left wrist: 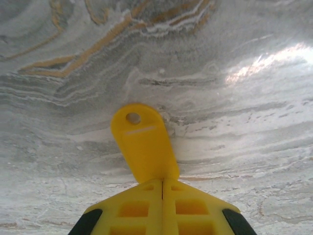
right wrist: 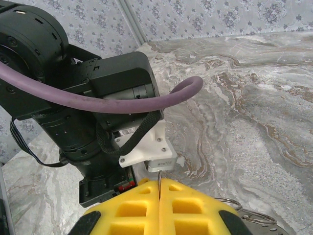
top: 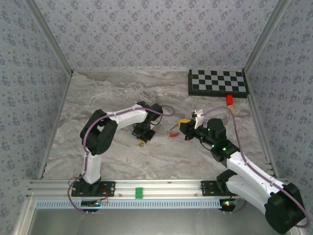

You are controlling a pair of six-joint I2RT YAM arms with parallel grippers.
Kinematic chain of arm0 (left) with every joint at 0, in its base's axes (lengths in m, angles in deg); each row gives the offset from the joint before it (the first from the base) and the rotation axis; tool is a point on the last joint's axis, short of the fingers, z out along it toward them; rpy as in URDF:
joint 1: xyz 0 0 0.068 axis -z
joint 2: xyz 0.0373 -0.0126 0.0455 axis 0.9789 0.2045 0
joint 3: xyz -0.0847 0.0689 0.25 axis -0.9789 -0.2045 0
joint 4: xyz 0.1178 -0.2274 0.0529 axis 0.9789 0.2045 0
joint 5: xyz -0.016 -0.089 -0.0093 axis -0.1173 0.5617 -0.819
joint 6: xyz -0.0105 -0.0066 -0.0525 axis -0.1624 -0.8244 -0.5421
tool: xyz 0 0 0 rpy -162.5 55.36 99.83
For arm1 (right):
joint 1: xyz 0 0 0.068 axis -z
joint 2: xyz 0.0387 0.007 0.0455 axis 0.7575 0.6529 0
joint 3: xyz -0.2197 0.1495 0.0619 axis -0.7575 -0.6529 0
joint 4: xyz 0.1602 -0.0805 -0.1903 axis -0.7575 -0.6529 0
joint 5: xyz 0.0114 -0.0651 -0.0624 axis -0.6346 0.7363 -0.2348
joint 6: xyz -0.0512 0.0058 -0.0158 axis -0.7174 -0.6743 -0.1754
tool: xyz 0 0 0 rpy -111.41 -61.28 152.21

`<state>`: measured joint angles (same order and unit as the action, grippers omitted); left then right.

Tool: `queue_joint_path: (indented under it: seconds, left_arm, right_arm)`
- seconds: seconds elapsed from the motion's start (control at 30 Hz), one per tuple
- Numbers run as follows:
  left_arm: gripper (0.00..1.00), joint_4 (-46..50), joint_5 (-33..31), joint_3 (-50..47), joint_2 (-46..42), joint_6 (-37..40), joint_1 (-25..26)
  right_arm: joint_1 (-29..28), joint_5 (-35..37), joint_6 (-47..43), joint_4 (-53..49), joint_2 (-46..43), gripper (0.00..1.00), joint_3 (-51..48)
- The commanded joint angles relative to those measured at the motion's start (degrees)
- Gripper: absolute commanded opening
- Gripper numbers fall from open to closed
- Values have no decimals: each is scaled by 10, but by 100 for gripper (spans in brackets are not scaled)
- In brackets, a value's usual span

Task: Put the keys on the keyring

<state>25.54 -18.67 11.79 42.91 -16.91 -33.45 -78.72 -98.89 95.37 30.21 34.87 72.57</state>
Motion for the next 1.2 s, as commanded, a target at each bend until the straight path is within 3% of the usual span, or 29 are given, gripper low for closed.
queue_joint_path:
  seconds: [0.0,0.3,0.6,1.0,1.17]
  left_arm:
    - [0,-16,-24,-12,-52,-11,4]
    - [0,-115,-97,-93,-190,-15,18]
    - [0,-239,-111,-196,-330,-10,21]
    - [0,-148,-92,-274,-431,-52,39]
    - [0,-97,-64,-281,-426,-76,46]
  right_arm:
    - [3,-2,3,21,-10,0,-6]
    - [3,0,3,46,-13,0,-19]
    - [3,3,2,53,-7,0,-21]
    - [2,5,3,61,4,0,-22]
    - [2,3,4,63,8,0,-21]
